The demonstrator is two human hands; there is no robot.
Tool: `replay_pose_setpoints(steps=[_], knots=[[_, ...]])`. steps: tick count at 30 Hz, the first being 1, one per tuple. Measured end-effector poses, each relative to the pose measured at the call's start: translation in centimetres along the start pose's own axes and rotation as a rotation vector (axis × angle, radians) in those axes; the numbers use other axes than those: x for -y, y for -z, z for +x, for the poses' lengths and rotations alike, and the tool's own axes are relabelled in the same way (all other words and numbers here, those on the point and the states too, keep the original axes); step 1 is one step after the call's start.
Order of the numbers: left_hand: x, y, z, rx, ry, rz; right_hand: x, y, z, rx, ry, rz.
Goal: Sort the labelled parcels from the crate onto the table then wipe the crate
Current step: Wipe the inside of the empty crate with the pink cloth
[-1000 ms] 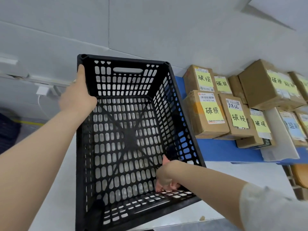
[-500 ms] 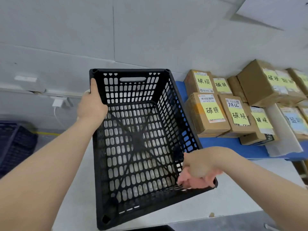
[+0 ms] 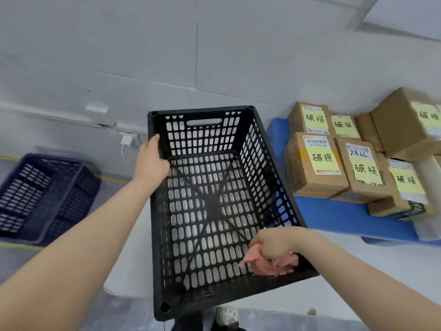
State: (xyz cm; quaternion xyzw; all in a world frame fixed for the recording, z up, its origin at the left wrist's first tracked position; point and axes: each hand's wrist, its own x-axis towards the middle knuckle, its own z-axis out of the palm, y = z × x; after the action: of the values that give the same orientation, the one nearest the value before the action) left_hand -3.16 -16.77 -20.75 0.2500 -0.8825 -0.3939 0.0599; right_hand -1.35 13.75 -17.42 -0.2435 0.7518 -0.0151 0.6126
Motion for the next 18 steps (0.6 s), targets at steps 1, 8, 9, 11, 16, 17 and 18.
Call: replay_pose_setpoints(steps=[1, 8, 9, 11, 16, 17, 18], knots=[[-0.4, -0.2, 0.1, -0.022, 0.009, -0.008, 0.2, 0.4, 0.0, -0.002, 0.007, -0.001], [-3.0, 0.2, 2.4, -0.017, -0.007, 0.097, -0.4, 1.9, 2.4, -0.144, -0.059, 0.164], [-3.0, 0.5, 1.7, 0.032, -0.012, 0.139, -0.3, 2.0, 2.7, -0.149, -0.067, 0.189], [-2.5, 1.3, -1.3, 0.115, -0.025, 0.250, -0.2, 2.1, 3.6, -0.130, -0.098, 0.192], [0.1, 0.5, -11.2, 0.221, 0.122, 0.389, 0.1, 1.6, 5.9, 0.014, -0.185, 0.158], [0.3, -0.1, -12.0, 0.180, 0.111, 0.372, 0.2, 1.4, 6.2, 0.025, -0.195, 0.149], [0.3, -0.5, -12.3, 0.134, 0.102, 0.347, 0.3, 1.1, 6.7, 0.022, -0.208, 0.126]])
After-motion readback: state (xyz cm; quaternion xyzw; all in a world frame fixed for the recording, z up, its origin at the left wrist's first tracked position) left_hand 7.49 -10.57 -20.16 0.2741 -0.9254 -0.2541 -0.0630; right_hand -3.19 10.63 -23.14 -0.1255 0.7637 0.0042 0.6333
